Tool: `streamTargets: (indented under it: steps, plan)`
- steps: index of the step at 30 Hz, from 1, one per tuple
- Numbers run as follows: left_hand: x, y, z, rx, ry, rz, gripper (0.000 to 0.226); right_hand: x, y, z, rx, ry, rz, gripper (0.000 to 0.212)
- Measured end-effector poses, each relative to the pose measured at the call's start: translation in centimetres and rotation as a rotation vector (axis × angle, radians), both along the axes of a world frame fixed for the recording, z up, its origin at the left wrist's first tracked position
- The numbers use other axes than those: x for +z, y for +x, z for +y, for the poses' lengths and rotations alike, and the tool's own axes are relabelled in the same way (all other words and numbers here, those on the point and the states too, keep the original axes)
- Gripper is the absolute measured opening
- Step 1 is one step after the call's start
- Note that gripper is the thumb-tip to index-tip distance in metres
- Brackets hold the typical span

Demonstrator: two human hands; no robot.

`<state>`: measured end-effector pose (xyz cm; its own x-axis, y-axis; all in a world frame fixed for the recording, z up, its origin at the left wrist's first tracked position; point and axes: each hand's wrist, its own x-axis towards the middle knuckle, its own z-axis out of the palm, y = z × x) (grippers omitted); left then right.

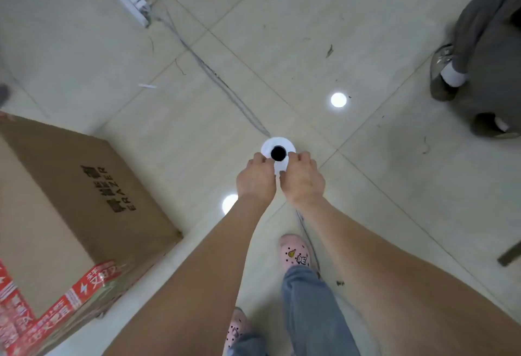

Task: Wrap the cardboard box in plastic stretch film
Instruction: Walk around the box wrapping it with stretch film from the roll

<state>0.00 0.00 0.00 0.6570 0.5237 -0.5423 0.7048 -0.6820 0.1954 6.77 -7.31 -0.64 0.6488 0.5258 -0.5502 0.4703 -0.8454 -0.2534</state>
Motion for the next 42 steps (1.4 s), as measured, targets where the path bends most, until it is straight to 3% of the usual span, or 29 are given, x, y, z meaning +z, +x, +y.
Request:
streamTargets:
  steps: [5, 9, 13, 18, 24, 33, 42]
  plan:
    - [-2.4, 2.3, 0.8, -0.153, 0.091, 0.047, 0.039, -2.5, 1.5, 1.4, 0.233, -0.042, -0.09, 0.033]
    - [-4.4, 2.4, 1.3, -0.192, 0.132, 0.028, 0.052, -4.6, 2.4, 1.2, 0.268, -0.062, -0.136, 0.037]
    - [-5.9, 2.4, 1.5, -0.16, 0.112, -0.032, 0.049, -6.3, 2.6, 1.0, 0.293, -0.06, -0.157, 0.027]
    - [-6.7, 2.5, 1.5, -0.056, 0.047, -0.079, 0.033, -6.9, 2.3, 1.2, 0.197, 0.009, -0.125, 0.022]
    - [-7.2, 3.6, 2.2, 0.253, 0.034, -0.047, 0.042, -7.0, 3.4, 1.9, -0.197, -0.032, -0.043, 0.046]
    - [-7.4, 4.8, 2.5, 0.423, -0.014, -0.04, 0.028, -7.6, 3.8, 3.0, -0.24, -0.084, -0.007, 0.027]
    - [-7.9, 4.7, 2.1, 0.515, -0.035, -0.143, 0.03, -7.8, 3.1, 3.1, -0.245, -0.025, -0.034, 0.03]
